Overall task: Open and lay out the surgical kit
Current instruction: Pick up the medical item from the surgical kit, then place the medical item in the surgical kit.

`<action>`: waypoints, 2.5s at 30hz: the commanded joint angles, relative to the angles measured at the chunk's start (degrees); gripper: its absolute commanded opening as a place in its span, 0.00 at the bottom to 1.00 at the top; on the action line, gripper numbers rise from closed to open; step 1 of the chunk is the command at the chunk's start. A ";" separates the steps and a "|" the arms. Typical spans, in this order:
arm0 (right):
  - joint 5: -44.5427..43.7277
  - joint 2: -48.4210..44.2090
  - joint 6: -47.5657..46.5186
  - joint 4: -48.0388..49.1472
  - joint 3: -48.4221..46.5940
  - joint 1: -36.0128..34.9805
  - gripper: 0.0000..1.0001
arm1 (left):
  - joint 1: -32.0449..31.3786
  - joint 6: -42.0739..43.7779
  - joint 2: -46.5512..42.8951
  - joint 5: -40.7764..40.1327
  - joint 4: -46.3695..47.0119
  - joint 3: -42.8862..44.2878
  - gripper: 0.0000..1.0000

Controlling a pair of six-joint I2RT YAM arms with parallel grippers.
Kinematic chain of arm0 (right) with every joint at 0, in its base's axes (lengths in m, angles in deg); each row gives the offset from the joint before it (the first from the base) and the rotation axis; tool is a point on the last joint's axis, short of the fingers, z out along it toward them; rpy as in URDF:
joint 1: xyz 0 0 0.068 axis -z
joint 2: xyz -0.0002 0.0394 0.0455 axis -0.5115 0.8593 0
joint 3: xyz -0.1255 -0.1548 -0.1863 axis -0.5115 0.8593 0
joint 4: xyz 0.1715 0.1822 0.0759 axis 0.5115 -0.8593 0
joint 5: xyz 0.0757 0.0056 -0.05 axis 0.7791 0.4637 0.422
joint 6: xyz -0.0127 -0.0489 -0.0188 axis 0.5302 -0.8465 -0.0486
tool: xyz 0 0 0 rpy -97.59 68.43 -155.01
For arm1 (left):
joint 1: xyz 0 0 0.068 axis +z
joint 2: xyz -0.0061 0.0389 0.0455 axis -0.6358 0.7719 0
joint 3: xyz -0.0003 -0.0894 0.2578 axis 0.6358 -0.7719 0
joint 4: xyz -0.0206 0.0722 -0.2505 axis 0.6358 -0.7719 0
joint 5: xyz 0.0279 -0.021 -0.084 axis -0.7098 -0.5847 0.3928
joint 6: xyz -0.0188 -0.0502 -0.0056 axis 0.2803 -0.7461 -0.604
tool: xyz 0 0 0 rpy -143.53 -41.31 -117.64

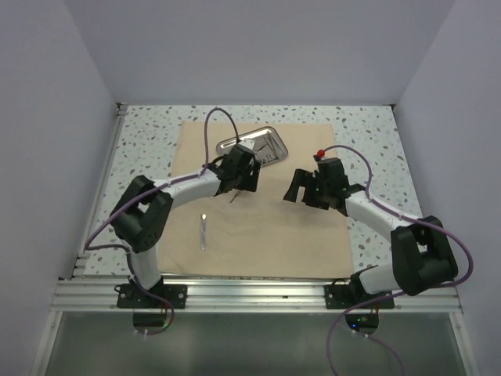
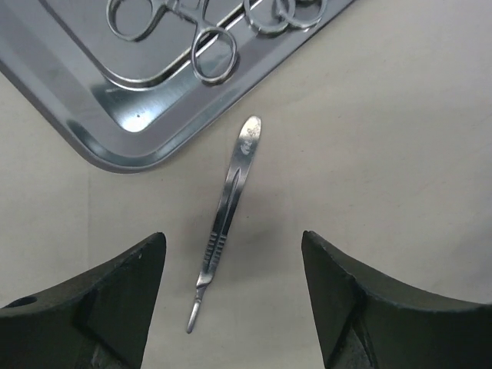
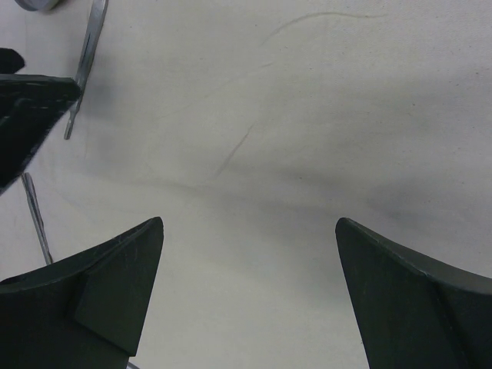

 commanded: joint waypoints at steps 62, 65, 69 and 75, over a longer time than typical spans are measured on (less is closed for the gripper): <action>0.35 1.49 -0.41 1.21 -2.65 -1.26 0.98 | -1.99 -11.08 -17.07 -15.63 -13.12 -11.34 0.00; 0.26 1.40 -0.41 1.21 -2.65 -1.17 0.98 | -2.78 -14.42 -24.09 -16.16 -15.23 -18.20 0.00; 0.26 1.49 -0.50 1.21 -2.74 -1.44 0.98 | -5.59 -18.30 -31.66 -15.10 -14.62 -27.68 0.00; 0.18 1.93 -0.41 1.21 -2.83 -1.44 0.99 | -6.12 -21.29 -33.08 -13.79 -13.74 -33.59 0.09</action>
